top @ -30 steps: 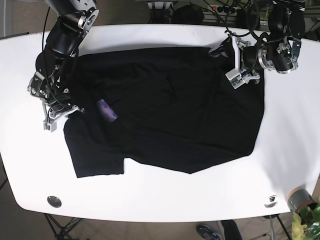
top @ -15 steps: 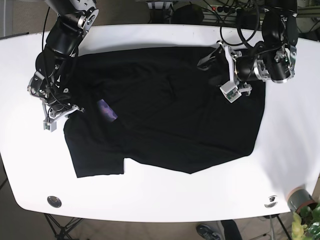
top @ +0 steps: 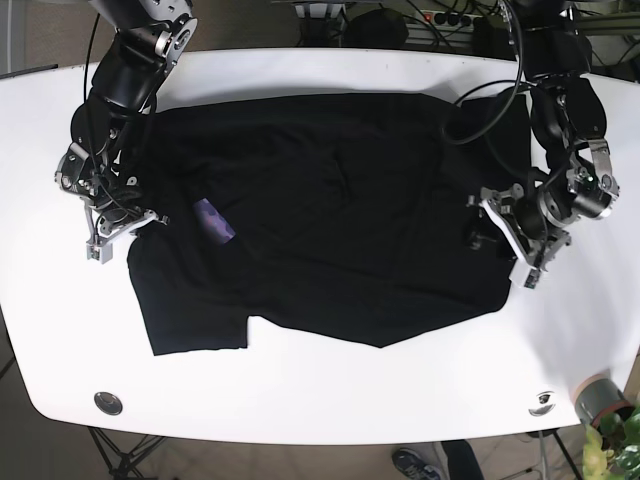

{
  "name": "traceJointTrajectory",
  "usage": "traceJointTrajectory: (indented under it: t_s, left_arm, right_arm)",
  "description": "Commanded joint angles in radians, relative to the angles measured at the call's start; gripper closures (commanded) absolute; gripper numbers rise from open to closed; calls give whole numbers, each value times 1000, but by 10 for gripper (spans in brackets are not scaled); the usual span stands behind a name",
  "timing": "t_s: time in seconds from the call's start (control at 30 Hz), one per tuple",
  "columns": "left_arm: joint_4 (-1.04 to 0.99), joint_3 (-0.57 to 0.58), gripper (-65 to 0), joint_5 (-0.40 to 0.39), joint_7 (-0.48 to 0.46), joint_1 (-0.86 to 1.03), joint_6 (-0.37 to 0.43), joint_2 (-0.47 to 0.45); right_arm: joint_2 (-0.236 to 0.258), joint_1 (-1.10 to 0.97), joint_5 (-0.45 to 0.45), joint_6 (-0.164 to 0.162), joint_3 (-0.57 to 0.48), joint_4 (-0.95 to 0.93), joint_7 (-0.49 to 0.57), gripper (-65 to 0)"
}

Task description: Fold the T-shirt properly

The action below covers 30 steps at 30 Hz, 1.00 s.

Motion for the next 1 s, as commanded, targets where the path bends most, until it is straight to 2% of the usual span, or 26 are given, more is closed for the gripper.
traceJointTrajectory:
  t_s: [0.0,0.1,0.3,0.5,0.7,0.9,0.97]
  left_arm:
    - [-58,-34,-367,67,-23,-73,0,2]
    - [-154,-75,-368,174,-78,-143,-1,5]
    - [-343,-89,-372,271,-284,-214,-1,-16]
    - [-581,-87,-385,279,-387,-314,-1,-70]
    - [-791,-87,-517,282,-477,-398,-1,-102]
    - [-978,-20,-526,276,-575,-472,-6,-108]
    - [-1027,-4,-526,276,-597,-485,-38,-108]
  right_arm:
    - [11,19,6,2,2,16,5,-24]
    - [11,19,9,2,2,16,5,-24]
    - [11,21,9,2,0,16,5,-24]
    - [10,24,8,2,0,16,5,-24]
    - [10,24,11,4,-2,16,5,-24]
    - [10,27,11,5,-2,16,5,-24]
    - [10,27,11,5,-2,16,5,-24]
